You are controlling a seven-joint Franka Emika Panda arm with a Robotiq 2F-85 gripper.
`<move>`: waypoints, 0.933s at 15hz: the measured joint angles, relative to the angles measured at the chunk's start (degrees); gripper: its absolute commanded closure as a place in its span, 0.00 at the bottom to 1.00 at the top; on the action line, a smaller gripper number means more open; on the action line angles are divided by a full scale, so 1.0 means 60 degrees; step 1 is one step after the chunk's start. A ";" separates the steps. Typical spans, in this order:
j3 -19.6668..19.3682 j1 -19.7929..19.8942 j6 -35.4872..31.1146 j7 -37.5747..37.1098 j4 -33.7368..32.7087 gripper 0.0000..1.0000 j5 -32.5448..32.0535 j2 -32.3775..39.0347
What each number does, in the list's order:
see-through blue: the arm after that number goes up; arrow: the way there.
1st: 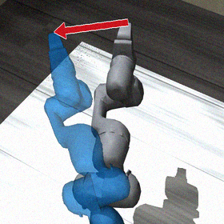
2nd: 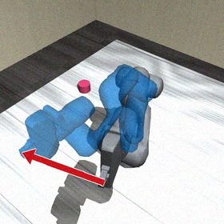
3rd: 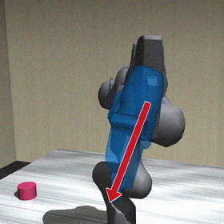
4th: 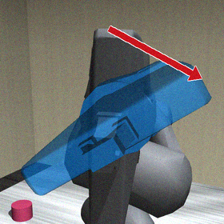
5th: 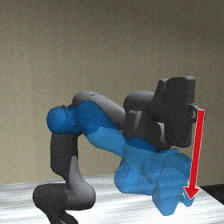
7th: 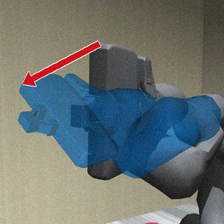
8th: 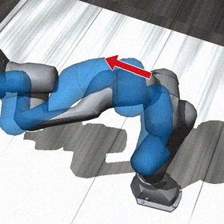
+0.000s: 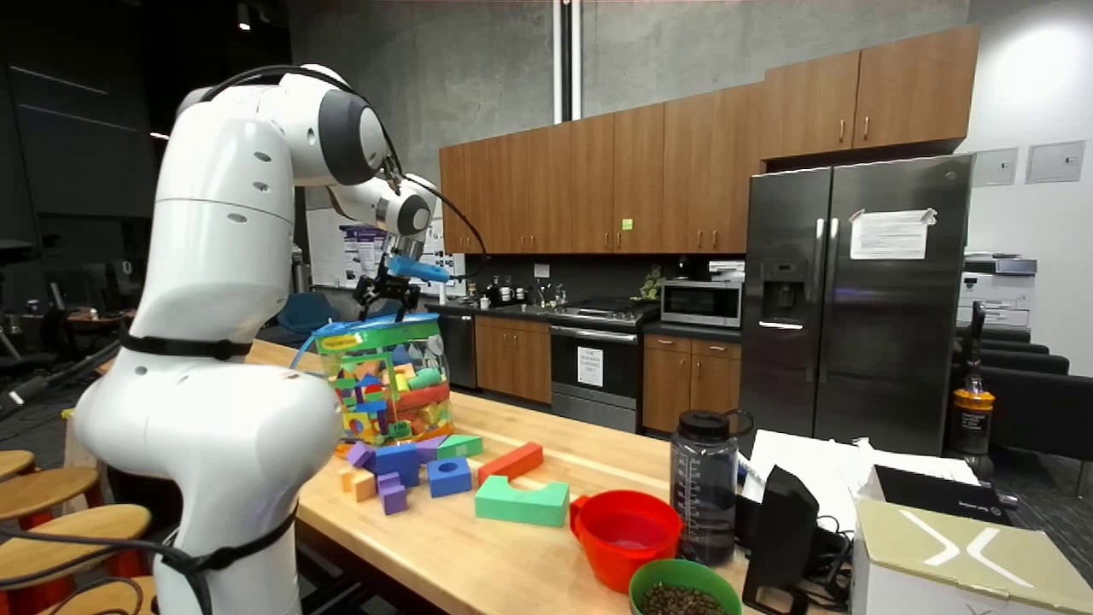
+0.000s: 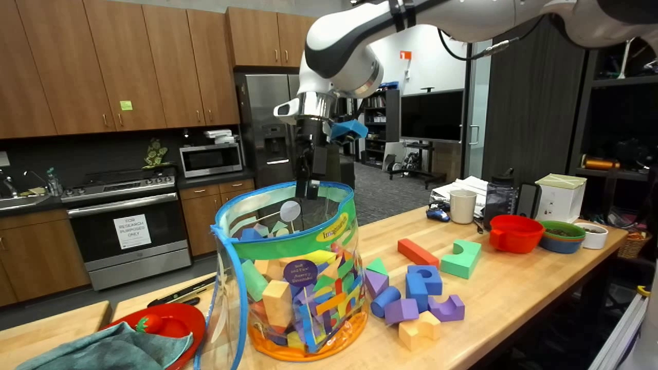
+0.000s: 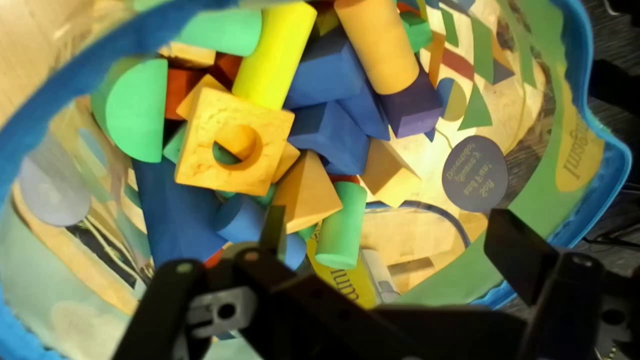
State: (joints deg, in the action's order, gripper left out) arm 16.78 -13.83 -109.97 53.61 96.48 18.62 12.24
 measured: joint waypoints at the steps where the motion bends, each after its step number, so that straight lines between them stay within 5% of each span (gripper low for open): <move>1: 0.0082 -0.0028 -0.0190 0.0000 -0.0014 0.00 0.0101 0.0087; 14: 0.0939 -0.0548 -0.1273 0.0010 -0.1140 0.00 0.0511 0.1736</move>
State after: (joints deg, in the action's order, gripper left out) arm 22.42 -17.12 -117.61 53.67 89.65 21.68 22.66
